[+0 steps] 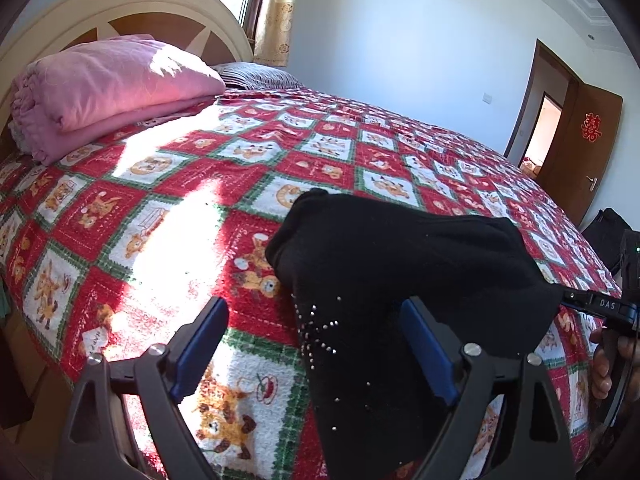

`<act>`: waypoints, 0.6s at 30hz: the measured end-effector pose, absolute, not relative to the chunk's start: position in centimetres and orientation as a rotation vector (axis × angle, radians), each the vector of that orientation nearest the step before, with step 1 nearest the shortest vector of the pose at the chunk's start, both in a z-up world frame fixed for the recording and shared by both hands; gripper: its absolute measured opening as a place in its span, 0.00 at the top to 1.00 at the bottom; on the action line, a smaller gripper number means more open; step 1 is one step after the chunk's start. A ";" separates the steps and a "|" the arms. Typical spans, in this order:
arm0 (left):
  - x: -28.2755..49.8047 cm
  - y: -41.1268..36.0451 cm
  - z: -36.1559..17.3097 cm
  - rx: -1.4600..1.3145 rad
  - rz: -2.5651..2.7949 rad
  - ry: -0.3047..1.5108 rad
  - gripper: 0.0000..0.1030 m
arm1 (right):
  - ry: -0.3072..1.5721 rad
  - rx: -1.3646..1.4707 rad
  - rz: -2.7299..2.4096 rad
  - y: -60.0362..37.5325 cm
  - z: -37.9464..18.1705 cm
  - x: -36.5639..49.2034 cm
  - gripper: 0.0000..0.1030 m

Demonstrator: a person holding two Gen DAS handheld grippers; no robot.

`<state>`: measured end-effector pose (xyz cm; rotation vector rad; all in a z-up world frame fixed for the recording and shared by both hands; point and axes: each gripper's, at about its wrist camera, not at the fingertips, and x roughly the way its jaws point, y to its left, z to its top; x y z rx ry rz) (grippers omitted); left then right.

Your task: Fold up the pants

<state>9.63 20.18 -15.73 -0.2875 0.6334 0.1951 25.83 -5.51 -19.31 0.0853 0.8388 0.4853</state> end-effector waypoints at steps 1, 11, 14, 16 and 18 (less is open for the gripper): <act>9.6 20.2 -15.8 -0.288 0.197 0.638 0.12 | 0.828 0.045 0.477 -5.1 -19.4 25.7 0.31; 8.3 18.8 -13.4 -0.237 0.220 0.592 0.10 | 0.771 0.199 0.422 -8.6 -15.8 23.1 0.31; 7.6 17.9 -11.7 -0.220 0.223 0.550 0.06 | 0.719 0.190 0.430 -9.0 -13.6 21.1 0.31; 7.0 17.3 -10.3 -0.211 0.222 0.519 0.05 | 0.677 0.179 0.445 -9.1 -12.0 19.5 0.31; 6.4 16.8 -9.1 -0.202 0.225 0.494 0.05 | 0.630 0.167 0.466 -9.0 -10.5 17.8 0.29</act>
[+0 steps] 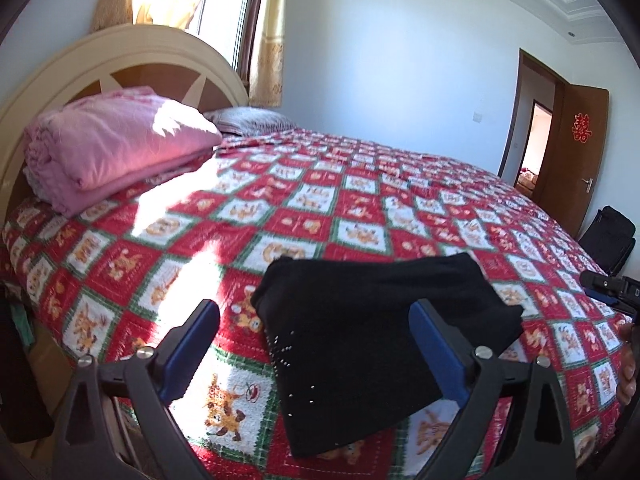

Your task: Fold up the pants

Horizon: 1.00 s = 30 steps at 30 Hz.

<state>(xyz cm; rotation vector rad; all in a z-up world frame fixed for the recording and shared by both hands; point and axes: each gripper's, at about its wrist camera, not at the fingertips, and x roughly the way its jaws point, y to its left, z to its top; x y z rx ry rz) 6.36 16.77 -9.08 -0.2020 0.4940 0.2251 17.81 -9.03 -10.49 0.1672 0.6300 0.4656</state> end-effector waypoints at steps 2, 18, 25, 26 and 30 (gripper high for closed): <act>5.6 16.3 -7.7 -0.200 0.225 0.457 0.01 | 0.576 0.158 0.475 -8.9 -8.8 16.0 0.28; 3.5 14.6 -3.6 -0.187 0.194 0.336 0.00 | 0.420 -0.003 0.530 -5.7 -4.3 9.8 0.26; 3.5 14.7 -3.5 -0.183 0.201 0.334 0.00 | 0.425 0.003 0.529 -5.6 -4.4 9.8 0.25; 3.5 14.6 -3.4 -0.181 0.201 0.334 0.00 | 0.421 0.003 0.530 -5.6 -4.3 9.7 0.25; 3.5 14.6 -3.4 -0.184 0.200 0.336 0.00 | 0.415 0.002 0.531 -5.5 -4.2 9.6 0.25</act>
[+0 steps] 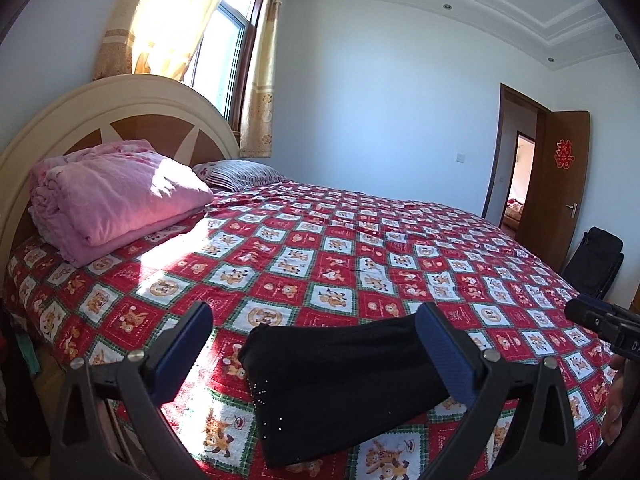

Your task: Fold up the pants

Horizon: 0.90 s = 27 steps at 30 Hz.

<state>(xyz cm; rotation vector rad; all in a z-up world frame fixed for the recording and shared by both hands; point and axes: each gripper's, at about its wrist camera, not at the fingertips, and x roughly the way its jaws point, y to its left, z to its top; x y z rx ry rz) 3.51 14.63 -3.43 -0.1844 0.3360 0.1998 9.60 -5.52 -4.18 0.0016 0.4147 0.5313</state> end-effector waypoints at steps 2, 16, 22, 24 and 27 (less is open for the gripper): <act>3.5 14.6 -3.5 -0.182 0.200 0.335 0.00 | 0.415 0.002 0.531 -5.6 -4.2 9.6 0.25; 3.7 14.0 -3.5 -0.157 0.207 0.348 0.00 | 0.408 0.000 0.527 -5.4 -4.2 9.5 0.25; 3.7 13.7 -3.2 -0.130 0.217 0.345 0.00 | 0.398 0.002 0.525 -5.4 -4.0 9.4 0.25; 3.7 13.7 -3.2 -0.127 0.222 0.349 0.00 | 0.392 0.002 0.525 -5.4 -3.9 9.3 0.25; 3.7 13.6 -3.1 -0.120 0.236 0.345 0.00 | 0.385 -0.007 0.522 -5.3 -3.9 9.1 0.25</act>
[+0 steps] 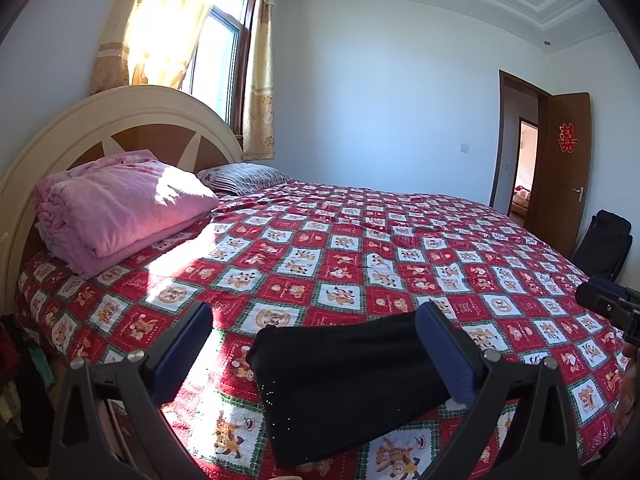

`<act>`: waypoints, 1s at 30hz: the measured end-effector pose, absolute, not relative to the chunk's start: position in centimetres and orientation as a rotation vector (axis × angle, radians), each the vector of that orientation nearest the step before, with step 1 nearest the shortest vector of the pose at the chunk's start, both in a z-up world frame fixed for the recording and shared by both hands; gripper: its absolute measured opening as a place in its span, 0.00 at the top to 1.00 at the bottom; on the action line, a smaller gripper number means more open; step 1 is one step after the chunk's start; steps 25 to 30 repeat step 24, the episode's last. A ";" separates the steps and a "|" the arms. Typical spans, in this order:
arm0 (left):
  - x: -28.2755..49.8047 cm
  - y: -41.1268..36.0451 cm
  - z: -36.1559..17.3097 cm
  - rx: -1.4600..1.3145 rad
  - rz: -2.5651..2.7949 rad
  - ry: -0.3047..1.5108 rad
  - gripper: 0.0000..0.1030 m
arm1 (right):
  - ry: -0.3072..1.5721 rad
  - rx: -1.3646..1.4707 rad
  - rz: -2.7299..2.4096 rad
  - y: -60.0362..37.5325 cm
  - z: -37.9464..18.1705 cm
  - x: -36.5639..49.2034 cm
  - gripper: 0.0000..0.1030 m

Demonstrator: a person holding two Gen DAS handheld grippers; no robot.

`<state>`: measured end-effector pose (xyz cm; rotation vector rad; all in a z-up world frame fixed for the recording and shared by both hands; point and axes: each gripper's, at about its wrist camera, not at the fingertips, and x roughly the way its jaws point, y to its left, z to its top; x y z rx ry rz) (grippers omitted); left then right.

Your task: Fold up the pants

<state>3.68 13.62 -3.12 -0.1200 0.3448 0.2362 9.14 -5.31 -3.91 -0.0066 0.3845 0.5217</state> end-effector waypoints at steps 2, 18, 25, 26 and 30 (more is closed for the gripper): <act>3.6 13.6 -3.0 -0.117 0.256 0.338 0.00 | 0.382 -0.012 0.522 -5.2 -3.9 9.1 0.25; 4.2 12.9 -3.6 -0.086 0.263 0.366 0.00 | 0.403 -0.044 0.531 -4.1 -4.9 9.1 0.25; 4.6 13.0 -4.3 -0.091 0.247 0.390 0.00 | 0.417 -0.048 0.532 -3.9 -5.2 9.2 0.25; 4.6 13.0 -4.3 -0.091 0.247 0.390 0.00 | 0.417 -0.048 0.532 -3.9 -5.2 9.2 0.25; 4.6 13.0 -4.3 -0.091 0.247 0.390 0.00 | 0.417 -0.048 0.532 -3.9 -5.2 9.2 0.25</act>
